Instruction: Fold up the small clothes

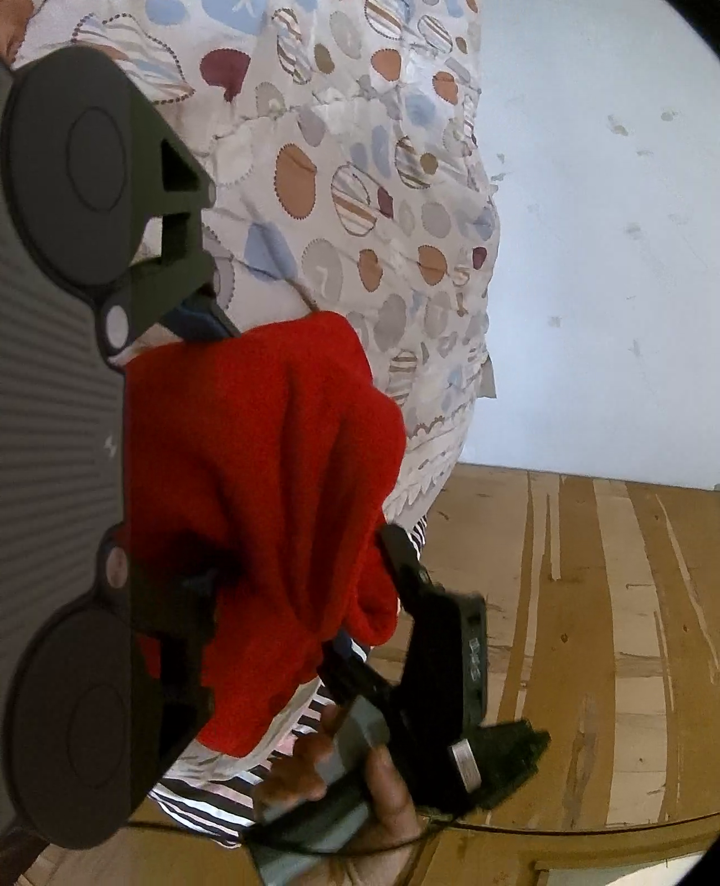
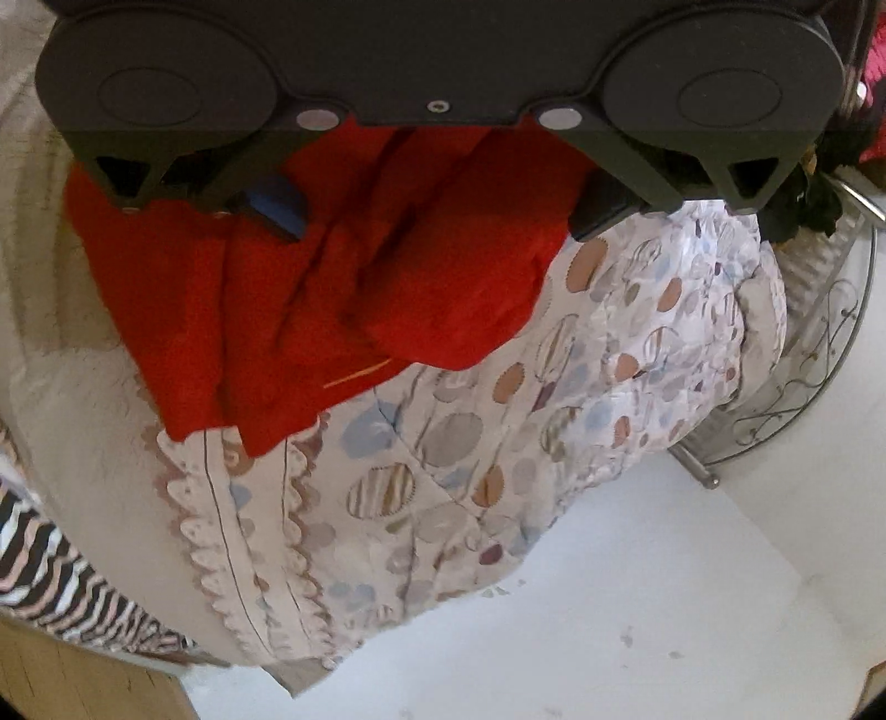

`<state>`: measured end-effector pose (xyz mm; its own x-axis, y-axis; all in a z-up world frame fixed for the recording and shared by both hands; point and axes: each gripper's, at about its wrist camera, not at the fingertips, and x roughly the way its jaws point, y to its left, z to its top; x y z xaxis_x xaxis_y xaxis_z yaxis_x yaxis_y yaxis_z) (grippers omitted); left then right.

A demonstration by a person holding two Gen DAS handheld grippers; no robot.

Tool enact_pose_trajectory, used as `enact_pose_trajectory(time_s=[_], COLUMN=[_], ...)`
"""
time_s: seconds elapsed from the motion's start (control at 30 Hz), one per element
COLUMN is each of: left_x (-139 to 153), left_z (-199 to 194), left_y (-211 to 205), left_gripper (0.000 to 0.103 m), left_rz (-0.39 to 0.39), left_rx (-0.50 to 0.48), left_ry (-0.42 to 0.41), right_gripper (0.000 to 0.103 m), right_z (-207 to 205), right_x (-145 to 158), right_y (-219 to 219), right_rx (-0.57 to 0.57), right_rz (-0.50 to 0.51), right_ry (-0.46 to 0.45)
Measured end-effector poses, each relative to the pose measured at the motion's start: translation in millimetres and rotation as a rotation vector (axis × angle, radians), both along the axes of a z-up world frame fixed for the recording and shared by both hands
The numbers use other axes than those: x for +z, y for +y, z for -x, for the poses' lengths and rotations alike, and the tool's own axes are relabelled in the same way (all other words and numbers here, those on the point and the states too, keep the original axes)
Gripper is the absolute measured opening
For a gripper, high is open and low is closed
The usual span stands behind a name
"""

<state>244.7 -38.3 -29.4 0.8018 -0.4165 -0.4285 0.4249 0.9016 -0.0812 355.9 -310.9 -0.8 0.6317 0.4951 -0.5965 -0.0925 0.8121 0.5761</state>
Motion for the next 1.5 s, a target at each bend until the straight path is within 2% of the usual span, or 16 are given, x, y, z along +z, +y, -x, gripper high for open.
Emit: enact_pose_trajectory(time_s=[0.07, 0.17, 0.2, 0.23, 0.33, 0.47, 0.57, 0.73, 0.8, 0.87, 0.93, 1.1, 1.17, 1.27, 1.4, 1.5], left_x=[1, 5, 6, 8, 17, 32, 35, 16, 6, 0, 4, 25, 32, 40, 50, 51], left_z=[0, 3, 3, 4, 7, 15, 23, 39, 46, 50, 47, 28, 31, 40, 30, 5], left_y=[-2, -11, -14, -19, -32, -53, -76, -116, -125, -128, -124, -97, -85, -65, -32, -10], left_gripper=[0.064, 0.052, 0.050, 0.049, 0.046, 0.043, 0.043, 0.043, 0.043, 0.047, 0.051, 0.068, 0.087, 0.097, 0.102, 0.102], left_rz=[-0.012, -0.056, -0.065, -0.074, -0.095, -0.101, -0.172, -0.345, -0.416, -0.441, -0.387, -0.148, -0.097, -0.001, 0.174, 0.260], left_rx=[-0.007, -0.026, -0.034, -0.044, -0.074, -0.149, -0.212, -0.311, -0.323, -0.325, -0.316, -0.294, -0.297, -0.267, -0.134, 0.033], left_ry=[-0.011, -0.040, -0.046, -0.056, -0.077, -0.116, -0.149, -0.189, -0.239, -0.263, -0.223, -0.078, -0.067, -0.066, 0.026, 0.179], right_gripper=[0.091, 0.066, 0.043, 0.030, 0.024, 0.023, 0.023, 0.022, 0.022, 0.024, 0.026, 0.031, 0.032, 0.035, 0.042, 0.059], right_z=[1, -2, -4, -4, 1, 25, 42, 44, 44, 47, 52, 56, 56, 57, 62, 66], right_x=[-4, -2, -2, 0, 14, 39, 46, 7, -16, -32, -39, -38, -35, -31, -26, -20], right_y=[-1, 5, 6, 7, 6, -15, -39, -67, -78, -84, -85, -78, -74, -70, -66, -64], right_rx=[-0.015, -0.023, -0.018, -0.014, -0.002, -0.039, -0.086, -0.163, -0.190, -0.206, -0.210, -0.202, -0.194, -0.189, -0.199, -0.227], right_rz=[0.002, 0.040, 0.050, 0.057, 0.094, 0.093, 0.114, 0.165, 0.124, 0.079, 0.062, 0.118, 0.166, 0.223, 0.262, 0.286], right_ry=[-0.007, -0.039, -0.049, -0.061, -0.133, -0.257, -0.302, -0.234, -0.196, -0.195, -0.215, -0.253, -0.269, -0.281, -0.283, -0.269])
